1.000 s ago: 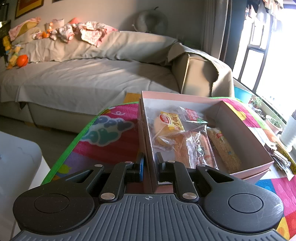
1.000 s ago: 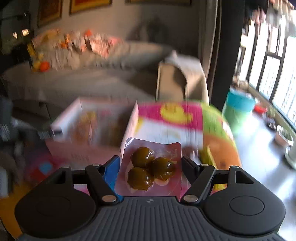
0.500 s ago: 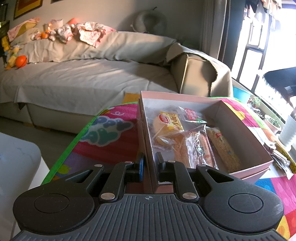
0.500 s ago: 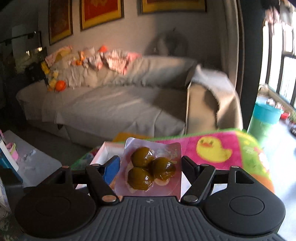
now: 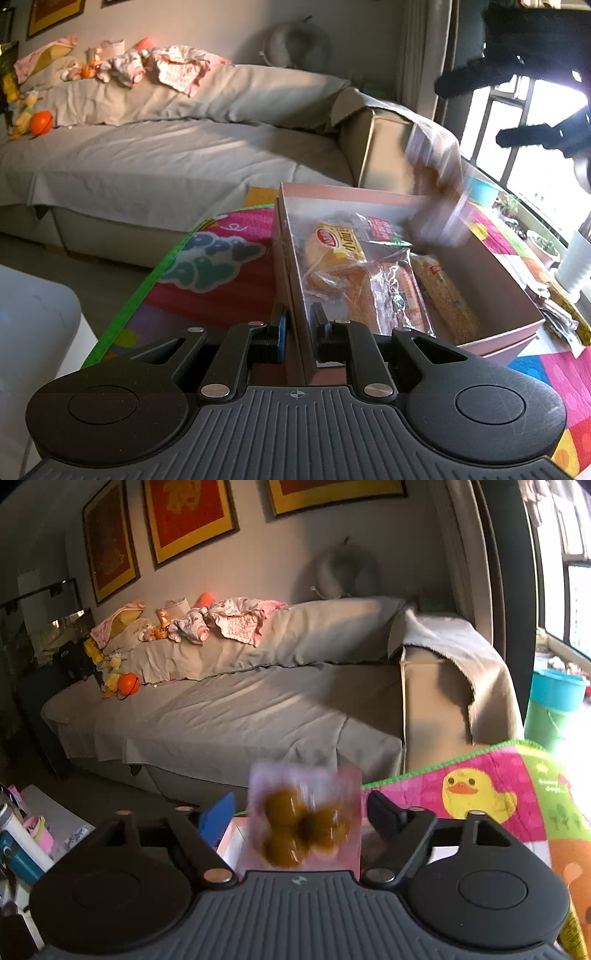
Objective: Organize objects
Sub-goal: 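Carry the brown-ball tray into the pink box with the right tool, then move the right tool to the brown swirl lollipop and grasp its stick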
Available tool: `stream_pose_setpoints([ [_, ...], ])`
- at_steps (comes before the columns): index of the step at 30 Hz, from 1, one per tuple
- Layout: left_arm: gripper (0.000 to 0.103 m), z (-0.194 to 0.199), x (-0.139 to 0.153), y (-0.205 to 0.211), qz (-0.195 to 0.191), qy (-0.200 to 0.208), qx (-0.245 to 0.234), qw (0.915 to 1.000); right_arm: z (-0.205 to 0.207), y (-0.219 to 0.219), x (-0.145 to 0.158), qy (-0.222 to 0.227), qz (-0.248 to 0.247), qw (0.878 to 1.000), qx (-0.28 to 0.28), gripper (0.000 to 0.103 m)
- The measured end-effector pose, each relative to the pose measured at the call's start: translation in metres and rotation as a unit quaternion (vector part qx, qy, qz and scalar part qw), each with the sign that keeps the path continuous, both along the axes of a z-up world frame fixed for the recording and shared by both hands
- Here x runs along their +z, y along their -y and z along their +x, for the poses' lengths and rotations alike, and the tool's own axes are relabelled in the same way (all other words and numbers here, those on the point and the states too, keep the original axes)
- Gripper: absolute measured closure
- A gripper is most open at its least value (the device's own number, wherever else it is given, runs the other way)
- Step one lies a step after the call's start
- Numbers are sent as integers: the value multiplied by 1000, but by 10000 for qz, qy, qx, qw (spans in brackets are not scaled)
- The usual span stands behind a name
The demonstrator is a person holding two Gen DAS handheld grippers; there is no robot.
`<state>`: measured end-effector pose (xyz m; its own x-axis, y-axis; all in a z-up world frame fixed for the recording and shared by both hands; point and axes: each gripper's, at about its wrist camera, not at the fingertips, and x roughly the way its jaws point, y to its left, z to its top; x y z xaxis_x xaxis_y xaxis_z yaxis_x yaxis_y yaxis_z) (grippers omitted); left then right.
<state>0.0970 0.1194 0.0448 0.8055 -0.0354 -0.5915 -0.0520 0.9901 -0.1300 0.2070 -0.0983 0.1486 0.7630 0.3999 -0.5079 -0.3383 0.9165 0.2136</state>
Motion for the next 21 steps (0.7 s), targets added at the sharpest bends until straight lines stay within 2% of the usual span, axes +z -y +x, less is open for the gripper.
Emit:
stream_pose_setpoints([
  [5,87,0,0,-1,-32,36,15,10000,-13,25,-18,-106,-210,9996,-184,18],
  [10,87,0,-1,-1,-29,37,17,10000,-37,70,-44,-269,-510,9966,-588,16],
  [17,88,0,-2,1,33,63,-10,10000,-72,135,-88,-730,-958,9841,-1303,14],
  [21,88,0,-2,2,33,59,-6,10000,-82,160,-107,-841,-1124,9751,-1716,13],
])
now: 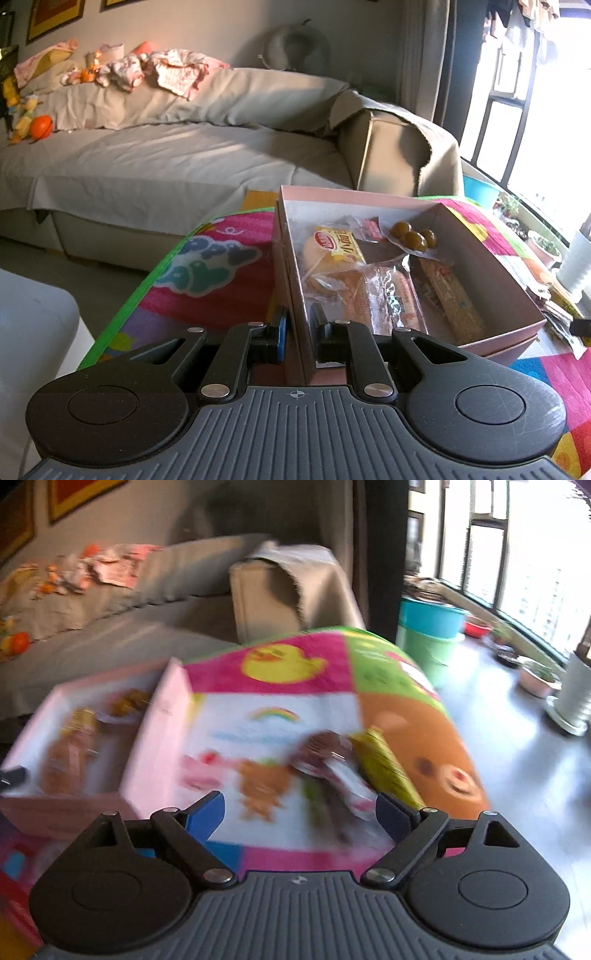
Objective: Organize objects
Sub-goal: 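Move the right tool to the brown swirl lollipop and grasp its stick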
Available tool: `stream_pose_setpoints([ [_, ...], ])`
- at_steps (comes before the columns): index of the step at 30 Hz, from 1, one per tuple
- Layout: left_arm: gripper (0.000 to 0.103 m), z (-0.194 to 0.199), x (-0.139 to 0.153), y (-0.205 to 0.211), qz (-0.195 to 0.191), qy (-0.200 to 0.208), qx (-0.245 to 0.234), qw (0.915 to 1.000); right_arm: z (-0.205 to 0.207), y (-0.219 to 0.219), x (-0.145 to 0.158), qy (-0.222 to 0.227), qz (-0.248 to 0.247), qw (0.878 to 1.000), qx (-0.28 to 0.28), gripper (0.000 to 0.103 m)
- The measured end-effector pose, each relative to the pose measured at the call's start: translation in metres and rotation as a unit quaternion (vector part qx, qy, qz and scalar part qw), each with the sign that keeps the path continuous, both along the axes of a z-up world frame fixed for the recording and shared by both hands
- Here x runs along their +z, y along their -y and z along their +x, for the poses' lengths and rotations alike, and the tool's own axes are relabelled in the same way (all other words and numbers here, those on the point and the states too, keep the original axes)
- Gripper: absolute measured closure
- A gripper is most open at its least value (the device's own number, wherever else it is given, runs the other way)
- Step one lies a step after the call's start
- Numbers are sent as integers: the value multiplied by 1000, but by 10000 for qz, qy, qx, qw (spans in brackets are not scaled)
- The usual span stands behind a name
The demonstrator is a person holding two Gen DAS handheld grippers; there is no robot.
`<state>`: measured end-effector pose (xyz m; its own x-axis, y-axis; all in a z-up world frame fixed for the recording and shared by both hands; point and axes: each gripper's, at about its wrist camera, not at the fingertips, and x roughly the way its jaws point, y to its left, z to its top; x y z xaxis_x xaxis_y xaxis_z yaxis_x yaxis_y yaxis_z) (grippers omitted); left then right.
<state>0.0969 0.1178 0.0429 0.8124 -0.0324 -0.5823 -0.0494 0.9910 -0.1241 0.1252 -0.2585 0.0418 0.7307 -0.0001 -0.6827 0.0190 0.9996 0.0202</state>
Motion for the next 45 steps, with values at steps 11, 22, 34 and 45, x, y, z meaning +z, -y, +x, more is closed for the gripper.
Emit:
stream_pose_setpoints([
  [11,88,2,-1,3,-23,-28,78,10000,11,18,-18,222,-484,9986,-69,13],
  [22,88,0,-1,2,-14,-23,96,9999,58,-1,-20,172,-497,9970,559,32],
  [34,88,-1,-2,0,-49,-20,65,10000,98,-12,-28,-289,-75,9975,634,51],
  [45,87,-2,-2,0,-76,-13,54,10000,23,-10,-20,-538,631,9931,827,47],
])
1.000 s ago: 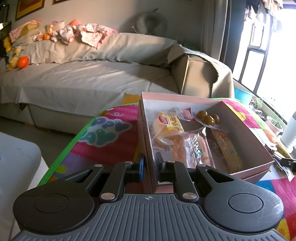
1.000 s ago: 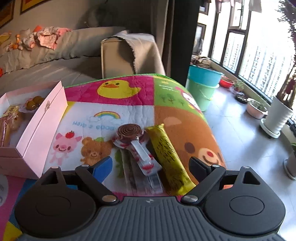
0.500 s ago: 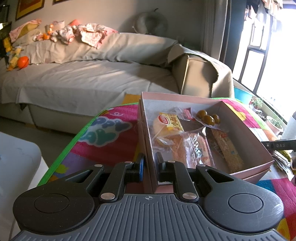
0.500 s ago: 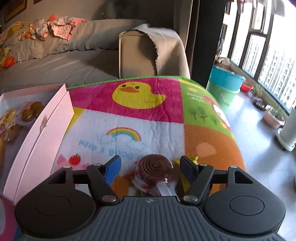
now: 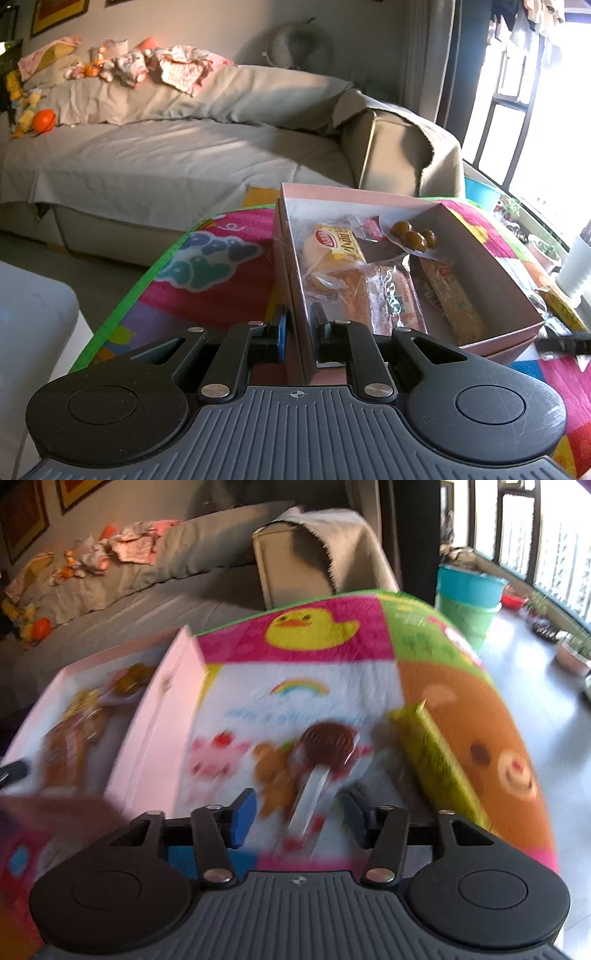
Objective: Organize objects
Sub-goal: 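Move the right tool to the brown swirl lollipop and grasp its stick, then lift the lollipop with the right tool toward the pink box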
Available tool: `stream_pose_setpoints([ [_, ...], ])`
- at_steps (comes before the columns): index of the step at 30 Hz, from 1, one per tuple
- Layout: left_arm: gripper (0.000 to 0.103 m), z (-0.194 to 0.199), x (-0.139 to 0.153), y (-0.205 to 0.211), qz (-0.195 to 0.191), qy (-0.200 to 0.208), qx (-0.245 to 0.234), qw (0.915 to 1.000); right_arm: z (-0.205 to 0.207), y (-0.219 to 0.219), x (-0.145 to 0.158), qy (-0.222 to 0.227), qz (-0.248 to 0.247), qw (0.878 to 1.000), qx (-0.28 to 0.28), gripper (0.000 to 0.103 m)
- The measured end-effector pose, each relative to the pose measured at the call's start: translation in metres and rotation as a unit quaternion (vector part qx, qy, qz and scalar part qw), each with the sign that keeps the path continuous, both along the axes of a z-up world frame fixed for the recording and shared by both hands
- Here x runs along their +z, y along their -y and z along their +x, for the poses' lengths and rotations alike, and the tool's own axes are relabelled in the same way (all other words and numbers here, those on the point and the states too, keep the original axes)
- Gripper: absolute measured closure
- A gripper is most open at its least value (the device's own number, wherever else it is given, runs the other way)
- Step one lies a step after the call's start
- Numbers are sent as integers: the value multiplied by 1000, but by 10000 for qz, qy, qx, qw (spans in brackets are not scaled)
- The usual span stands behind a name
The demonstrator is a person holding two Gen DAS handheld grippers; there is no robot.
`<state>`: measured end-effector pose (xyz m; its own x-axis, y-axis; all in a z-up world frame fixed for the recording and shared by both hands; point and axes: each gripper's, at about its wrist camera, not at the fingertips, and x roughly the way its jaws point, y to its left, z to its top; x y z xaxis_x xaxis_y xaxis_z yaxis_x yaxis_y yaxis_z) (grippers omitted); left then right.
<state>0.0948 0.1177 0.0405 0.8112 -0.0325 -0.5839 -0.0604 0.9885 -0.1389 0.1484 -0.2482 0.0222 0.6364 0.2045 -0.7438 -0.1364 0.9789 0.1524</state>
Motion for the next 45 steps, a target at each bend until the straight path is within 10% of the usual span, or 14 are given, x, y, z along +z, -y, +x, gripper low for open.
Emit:
stream_pose_setpoints([
  [9,87,0,0,0,-2,0,-3,10000,-33,-1,7,190,-110,9997,114,41],
  [23,87,1,1,0,-1,8,-30,10000,72,-9,-9,223,-503,9977,-390,41],
  [26,87,1,1,1,-7,9,-27,10000,61,-23,-10,263,-580,9980,13,57],
  [41,87,2,1,1,-36,13,-29,10000,-58,-18,-1,247,-950,9909,917,57],
  [45,87,2,1,1,-38,12,-31,10000,-74,-9,0,259,-1021,9912,806,32],
])
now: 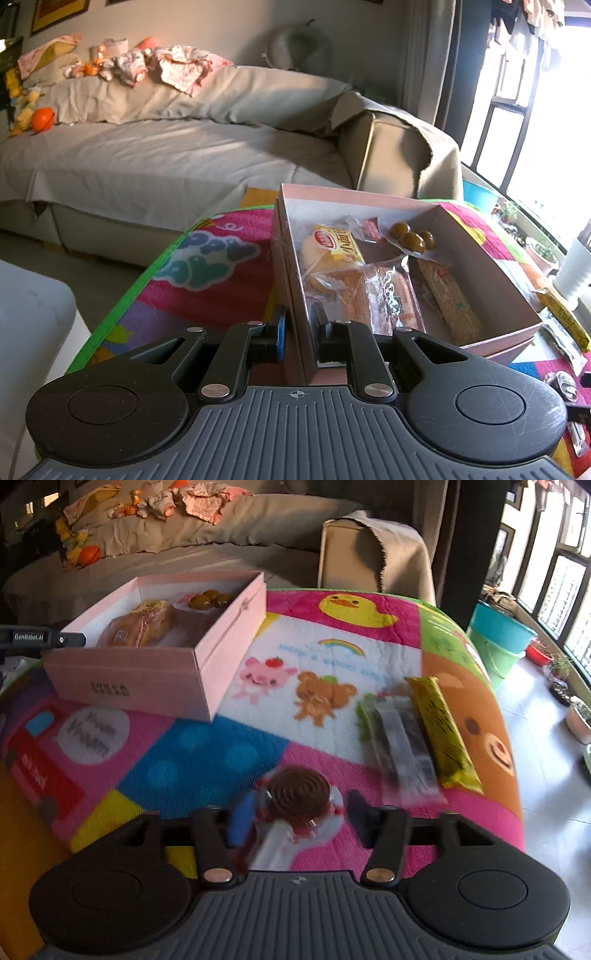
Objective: Organize objects
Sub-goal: 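Lift the lollipop with the right tool toward the pink box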
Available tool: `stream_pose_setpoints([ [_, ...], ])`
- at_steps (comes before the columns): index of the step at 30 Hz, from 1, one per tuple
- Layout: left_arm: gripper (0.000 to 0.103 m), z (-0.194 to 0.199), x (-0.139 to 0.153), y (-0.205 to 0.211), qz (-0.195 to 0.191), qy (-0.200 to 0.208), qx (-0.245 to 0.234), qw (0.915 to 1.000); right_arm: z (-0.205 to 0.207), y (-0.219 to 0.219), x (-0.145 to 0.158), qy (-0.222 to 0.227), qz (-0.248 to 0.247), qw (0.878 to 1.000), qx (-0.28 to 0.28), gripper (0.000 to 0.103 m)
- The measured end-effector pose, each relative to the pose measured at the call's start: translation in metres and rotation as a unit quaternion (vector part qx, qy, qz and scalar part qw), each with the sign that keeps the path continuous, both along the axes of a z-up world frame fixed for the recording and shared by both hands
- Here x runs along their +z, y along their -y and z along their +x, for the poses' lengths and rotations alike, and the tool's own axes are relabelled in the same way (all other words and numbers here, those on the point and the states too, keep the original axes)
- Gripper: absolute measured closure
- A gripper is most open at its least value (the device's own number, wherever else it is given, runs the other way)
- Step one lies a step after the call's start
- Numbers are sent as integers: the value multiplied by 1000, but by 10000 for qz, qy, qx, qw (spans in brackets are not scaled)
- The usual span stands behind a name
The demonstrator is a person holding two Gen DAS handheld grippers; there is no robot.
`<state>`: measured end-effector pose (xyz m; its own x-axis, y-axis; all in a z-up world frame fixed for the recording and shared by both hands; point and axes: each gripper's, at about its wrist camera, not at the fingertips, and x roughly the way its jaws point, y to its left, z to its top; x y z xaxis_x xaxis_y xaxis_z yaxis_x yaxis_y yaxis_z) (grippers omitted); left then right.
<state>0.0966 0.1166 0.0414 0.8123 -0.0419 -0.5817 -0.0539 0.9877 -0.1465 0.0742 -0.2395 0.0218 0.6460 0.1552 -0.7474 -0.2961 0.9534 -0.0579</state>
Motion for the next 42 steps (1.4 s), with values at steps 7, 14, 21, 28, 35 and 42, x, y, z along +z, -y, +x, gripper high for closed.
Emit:
stream_pose_setpoints([
  [7,87,-2,0,0,15,-8,0,10000,-13,6,-5,-36,-25,9999,-101,27],
  [14,87,-3,0,0,17,-3,10,10000,-16,8,-8,-38,64,9995,-318,22],
  [21,87,0,0,4,124,-21,5,9999,-22,-14,-6,-126,482,9986,-170,38],
  [28,86,1,-1,2,101,-29,-19,9999,-22,-30,-7,2,150,9998,115,38],
  [35,86,1,-1,2,100,-27,-15,9999,-8,-7,-9,127,-45,9994,-307,22],
  [42,87,4,-1,4,200,-54,-21,9998,8,-8,-13,35,461,9981,-396,17],
])
